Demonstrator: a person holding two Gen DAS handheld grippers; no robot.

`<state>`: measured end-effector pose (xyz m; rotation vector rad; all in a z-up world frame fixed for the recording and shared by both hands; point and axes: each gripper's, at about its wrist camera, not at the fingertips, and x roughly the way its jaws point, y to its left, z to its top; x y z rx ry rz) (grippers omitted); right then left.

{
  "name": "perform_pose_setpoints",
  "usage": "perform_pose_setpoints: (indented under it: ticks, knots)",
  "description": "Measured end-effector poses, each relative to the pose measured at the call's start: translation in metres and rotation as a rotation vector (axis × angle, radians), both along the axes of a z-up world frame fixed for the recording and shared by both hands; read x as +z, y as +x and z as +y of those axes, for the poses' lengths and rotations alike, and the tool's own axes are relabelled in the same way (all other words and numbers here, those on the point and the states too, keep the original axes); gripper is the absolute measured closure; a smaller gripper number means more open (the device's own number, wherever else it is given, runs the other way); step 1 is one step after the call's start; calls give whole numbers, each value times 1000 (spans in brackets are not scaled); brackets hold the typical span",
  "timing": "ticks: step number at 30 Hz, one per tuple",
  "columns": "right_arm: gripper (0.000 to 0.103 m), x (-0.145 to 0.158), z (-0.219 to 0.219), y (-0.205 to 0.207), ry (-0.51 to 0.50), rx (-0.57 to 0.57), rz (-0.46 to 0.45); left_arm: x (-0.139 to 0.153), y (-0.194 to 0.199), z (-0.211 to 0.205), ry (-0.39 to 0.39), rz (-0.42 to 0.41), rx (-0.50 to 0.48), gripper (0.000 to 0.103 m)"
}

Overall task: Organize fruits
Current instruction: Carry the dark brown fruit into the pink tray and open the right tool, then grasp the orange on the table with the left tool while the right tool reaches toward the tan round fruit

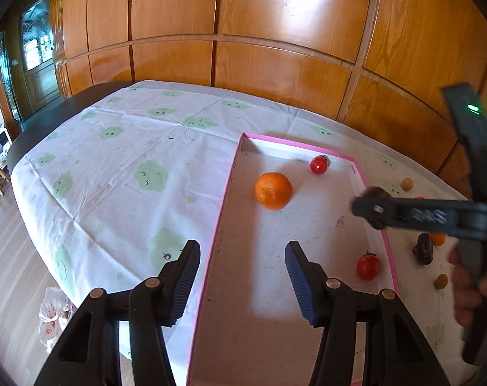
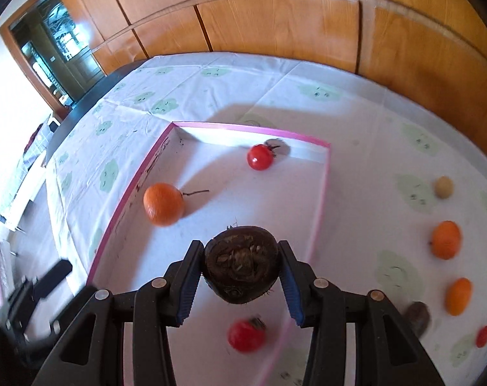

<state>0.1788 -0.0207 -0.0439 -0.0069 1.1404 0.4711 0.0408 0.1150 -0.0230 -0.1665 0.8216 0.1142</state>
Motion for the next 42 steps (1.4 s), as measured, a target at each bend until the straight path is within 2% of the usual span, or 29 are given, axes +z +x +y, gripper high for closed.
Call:
perform_pose_setpoints:
  ticks: [4, 12, 13, 15, 19, 31, 42]
  knots:
    - [56, 0, -4, -1, 16, -9, 5, -3, 0, -4, -4, 12, -18, 47]
    - [55, 27, -37, -30, 20, -34, -113, -1, -1, -17, 0, 8, -44, 44]
    - [51, 29, -41, -32, 15, -40, -123, 0, -2, -18, 2, 6, -47, 44]
    - [45, 34, -54, -41, 9, -62, -150, 2, -2, -22, 4, 3, -56, 44]
    - [40, 39, -80, -56, -11, -98, -182, 5, -4, -30, 9, 0, -77, 44]
    - [40, 46, -165, -90, -107, -201, -239, 9, -9, -63, 33, 2, -162, 43]
    - [40, 63, -256, -96, -173, -377, -290, 11, -12, -90, 58, 8, -231, 42]
